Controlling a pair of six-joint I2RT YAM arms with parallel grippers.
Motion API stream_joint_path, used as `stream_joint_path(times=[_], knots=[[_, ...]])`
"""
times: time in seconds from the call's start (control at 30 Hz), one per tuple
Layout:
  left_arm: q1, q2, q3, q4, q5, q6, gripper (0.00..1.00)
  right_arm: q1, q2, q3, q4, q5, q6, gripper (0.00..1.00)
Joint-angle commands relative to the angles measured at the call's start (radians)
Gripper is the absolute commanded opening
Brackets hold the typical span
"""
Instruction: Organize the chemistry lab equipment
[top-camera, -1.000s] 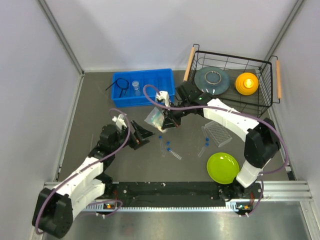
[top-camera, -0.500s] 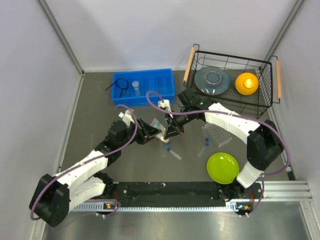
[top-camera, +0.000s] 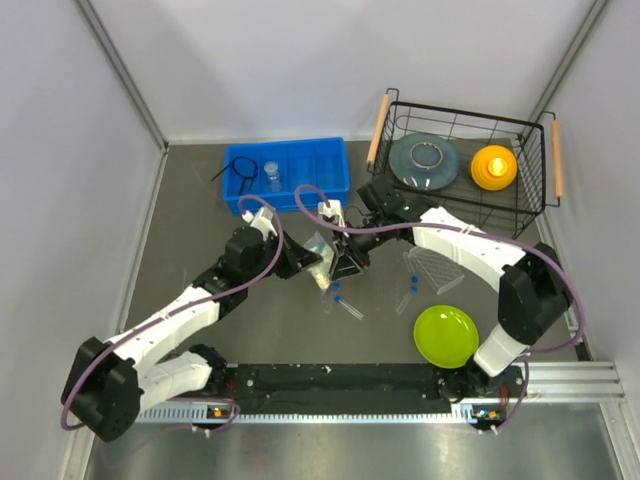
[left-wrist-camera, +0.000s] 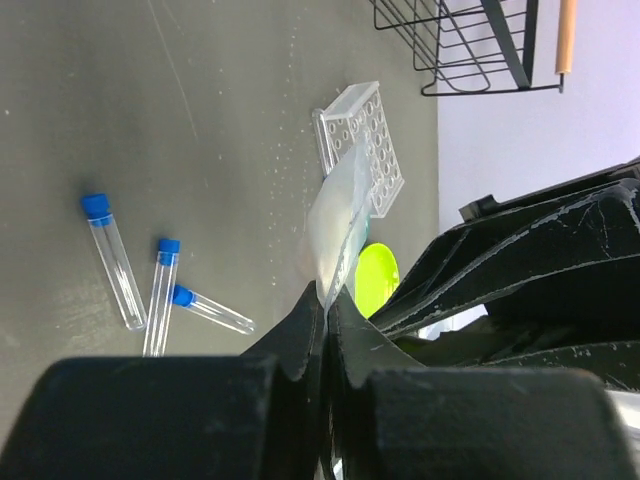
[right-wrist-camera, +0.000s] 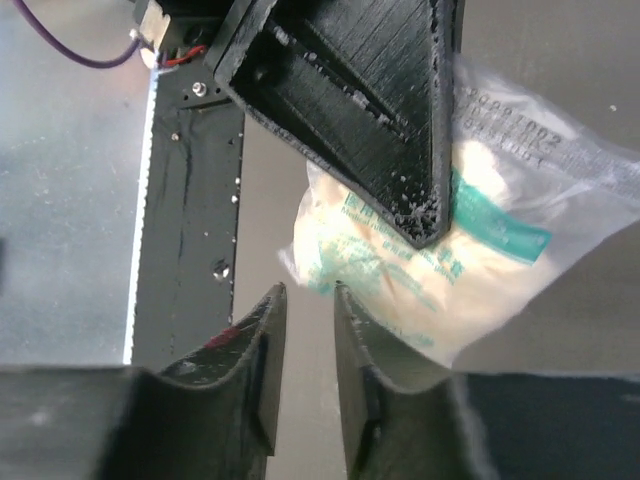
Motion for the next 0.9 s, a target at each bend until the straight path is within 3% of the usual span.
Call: stream_joint_path(times=[0.0, 0.07, 0.23, 0.53, 0.87], knots=[[-0.004, -0.029, 0.113, -0.165, -0.089, 0.150, 0.02, 0.000, -0.093, -0.017, 0.020, 0.046, -0.058, 0.33], [-0.006, -0.018, 0.169, -0.218, -0.115, 0.223, 0.02, -0.002, -0.141, -0.029, 0.017, 0.074, -0.086, 0.47], [0.002, 0.047, 0.329, -0.371, -0.190, 0.390, 0.01, -0.034, -0.246, -0.081, 0.011, 0.128, -0.140, 0.65], [0.031, 0.237, 0.612, -0.546, -0.207, 0.637, 0.01, -0.215, -0.371, -0.132, 0.012, 0.069, -0.143, 0.66], [0.099, 0.371, 0.804, -0.605, -0.203, 0.720, 0.02, -0.376, -0.495, -0.244, 0.046, 0.020, -0.129, 0.70]])
